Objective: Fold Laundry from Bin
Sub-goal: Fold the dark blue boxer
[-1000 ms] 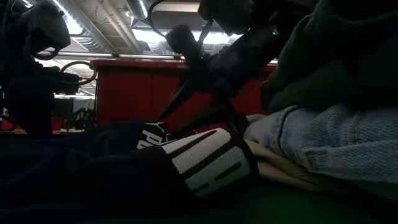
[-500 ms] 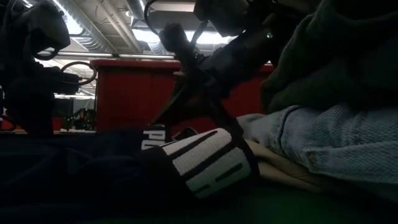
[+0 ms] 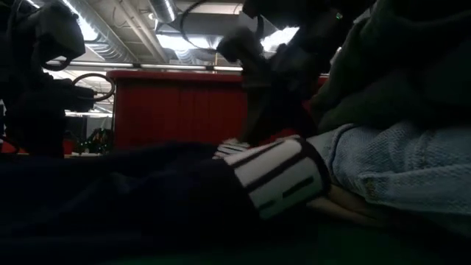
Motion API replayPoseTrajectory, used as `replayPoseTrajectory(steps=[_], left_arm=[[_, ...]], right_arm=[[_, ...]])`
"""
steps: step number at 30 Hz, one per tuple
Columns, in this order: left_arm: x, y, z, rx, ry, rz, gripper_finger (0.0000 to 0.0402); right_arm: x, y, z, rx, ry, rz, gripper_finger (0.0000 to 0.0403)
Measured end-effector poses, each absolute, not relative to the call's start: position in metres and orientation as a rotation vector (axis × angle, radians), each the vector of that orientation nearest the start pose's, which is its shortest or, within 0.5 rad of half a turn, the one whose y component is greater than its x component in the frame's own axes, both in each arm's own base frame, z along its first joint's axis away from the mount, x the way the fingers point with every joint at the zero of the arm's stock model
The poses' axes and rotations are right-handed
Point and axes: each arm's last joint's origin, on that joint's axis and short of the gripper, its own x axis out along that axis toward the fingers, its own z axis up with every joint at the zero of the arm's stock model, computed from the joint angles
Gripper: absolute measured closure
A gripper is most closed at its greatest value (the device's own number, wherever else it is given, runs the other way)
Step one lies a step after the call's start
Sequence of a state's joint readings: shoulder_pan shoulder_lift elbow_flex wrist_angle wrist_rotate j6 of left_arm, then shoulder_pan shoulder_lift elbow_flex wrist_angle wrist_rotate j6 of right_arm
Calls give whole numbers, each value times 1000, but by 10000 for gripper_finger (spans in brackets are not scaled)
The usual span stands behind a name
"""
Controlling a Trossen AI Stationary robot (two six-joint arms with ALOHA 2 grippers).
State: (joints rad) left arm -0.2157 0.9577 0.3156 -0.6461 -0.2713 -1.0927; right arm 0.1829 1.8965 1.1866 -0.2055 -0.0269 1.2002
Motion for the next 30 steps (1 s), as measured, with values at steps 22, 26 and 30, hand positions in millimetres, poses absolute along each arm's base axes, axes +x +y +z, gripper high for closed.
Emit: replayPoseTrajectory(steps=[22, 26, 30], left_arm=[[126, -18, 130, -605, 1026, 727, 257], [126, -17, 131, -572, 990, 760, 257], [127, -16, 131, -505, 1001, 734, 257]], right_arm=[[372, 68, 156, 981, 987, -480, 378], [372, 69, 156, 984, 990, -476, 375], [372, 69, 156, 984, 990, -476, 374]])
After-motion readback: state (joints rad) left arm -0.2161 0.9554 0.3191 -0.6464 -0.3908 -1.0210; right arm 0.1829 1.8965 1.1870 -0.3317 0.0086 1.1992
